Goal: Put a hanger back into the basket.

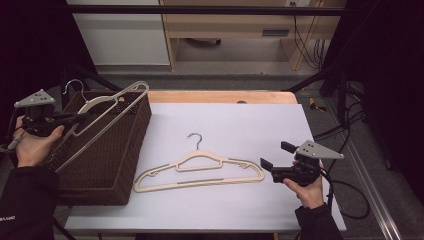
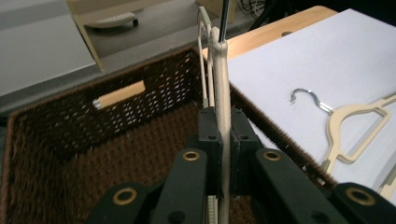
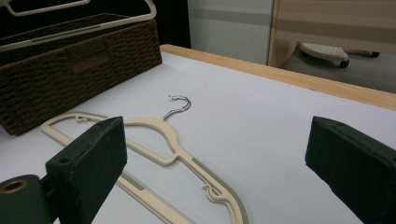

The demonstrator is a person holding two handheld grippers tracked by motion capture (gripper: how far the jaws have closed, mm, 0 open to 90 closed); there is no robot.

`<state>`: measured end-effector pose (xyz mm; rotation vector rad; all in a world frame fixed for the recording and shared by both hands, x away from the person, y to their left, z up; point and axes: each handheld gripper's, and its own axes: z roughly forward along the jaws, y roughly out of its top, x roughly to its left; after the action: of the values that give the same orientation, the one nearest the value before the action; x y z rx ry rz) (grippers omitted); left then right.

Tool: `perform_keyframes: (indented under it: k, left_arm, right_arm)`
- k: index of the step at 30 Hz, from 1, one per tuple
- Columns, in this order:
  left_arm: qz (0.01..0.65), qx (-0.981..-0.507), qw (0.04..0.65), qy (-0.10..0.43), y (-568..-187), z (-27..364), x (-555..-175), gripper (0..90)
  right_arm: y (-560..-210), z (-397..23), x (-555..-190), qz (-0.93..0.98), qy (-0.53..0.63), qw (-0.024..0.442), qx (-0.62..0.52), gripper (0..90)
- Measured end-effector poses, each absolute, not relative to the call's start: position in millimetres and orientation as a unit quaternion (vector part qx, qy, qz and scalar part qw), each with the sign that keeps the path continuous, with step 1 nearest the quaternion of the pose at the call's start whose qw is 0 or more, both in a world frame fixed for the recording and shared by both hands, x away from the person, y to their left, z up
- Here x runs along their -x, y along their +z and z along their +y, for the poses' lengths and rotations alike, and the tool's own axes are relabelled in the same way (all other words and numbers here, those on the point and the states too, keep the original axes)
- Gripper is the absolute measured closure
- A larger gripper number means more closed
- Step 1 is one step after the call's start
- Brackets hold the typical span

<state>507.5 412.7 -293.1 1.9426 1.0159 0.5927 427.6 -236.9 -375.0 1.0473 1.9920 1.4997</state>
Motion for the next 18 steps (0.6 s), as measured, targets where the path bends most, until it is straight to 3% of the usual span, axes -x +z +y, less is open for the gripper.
perform_keyframes:
  k: [9,18]
  left_arm:
    - [0.423,-0.783,0.397,0.224,-315.0,431.9,-505.0,85.8]
    - [0.446,-0.787,0.374,0.204,-347.1,424.6,-513.6,85.8]
  right_arm:
    - [-375.8,-236.3,-428.2,0.722,0.539,0.215,-0.377,5.7]
    - [-376.7,-234.9,-428.6,0.725,0.536,0.214,-0.377,5.5]
